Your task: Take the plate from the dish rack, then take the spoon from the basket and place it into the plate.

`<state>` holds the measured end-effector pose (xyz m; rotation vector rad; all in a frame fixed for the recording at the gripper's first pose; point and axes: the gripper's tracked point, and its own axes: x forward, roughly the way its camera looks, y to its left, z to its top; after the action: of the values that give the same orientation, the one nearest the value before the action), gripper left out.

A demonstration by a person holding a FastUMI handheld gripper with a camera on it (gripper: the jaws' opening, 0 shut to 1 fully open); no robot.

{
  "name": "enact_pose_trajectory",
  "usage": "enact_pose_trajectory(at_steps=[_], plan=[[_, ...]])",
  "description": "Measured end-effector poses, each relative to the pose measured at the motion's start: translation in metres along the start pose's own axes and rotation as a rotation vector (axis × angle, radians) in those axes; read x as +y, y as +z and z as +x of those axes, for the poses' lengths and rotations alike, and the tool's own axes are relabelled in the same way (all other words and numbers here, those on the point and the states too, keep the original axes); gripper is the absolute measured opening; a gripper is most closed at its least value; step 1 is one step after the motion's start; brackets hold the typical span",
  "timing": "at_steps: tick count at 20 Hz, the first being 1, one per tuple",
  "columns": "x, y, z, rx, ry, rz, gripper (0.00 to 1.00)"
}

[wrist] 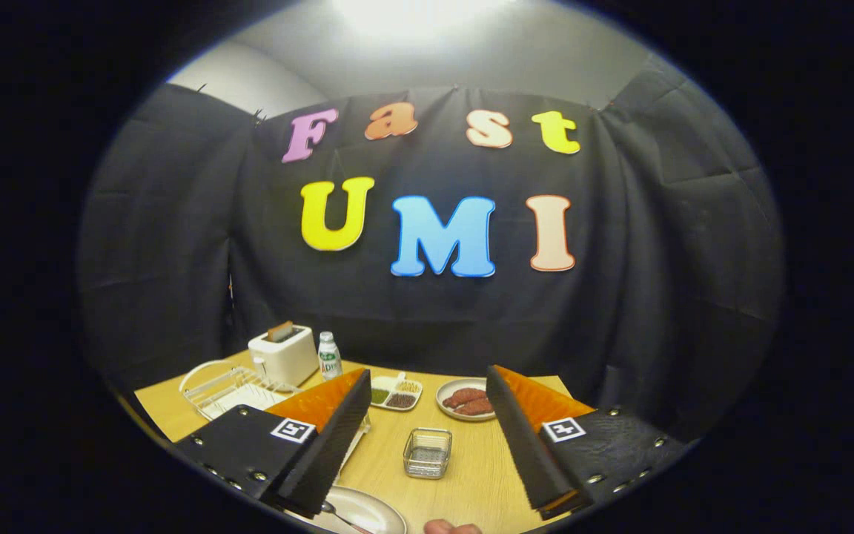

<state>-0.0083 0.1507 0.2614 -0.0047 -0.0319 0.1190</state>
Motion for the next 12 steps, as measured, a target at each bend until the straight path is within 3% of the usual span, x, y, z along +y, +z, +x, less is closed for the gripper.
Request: enact_pose_trajectory(at_steps=[4,12], plan=[[-0.030,-0.011,-0.006,0.007,-0.063,0.008,0.95],[-0.060,-0.030,-0.002,0.009,-0.064,0.038,0.95]])
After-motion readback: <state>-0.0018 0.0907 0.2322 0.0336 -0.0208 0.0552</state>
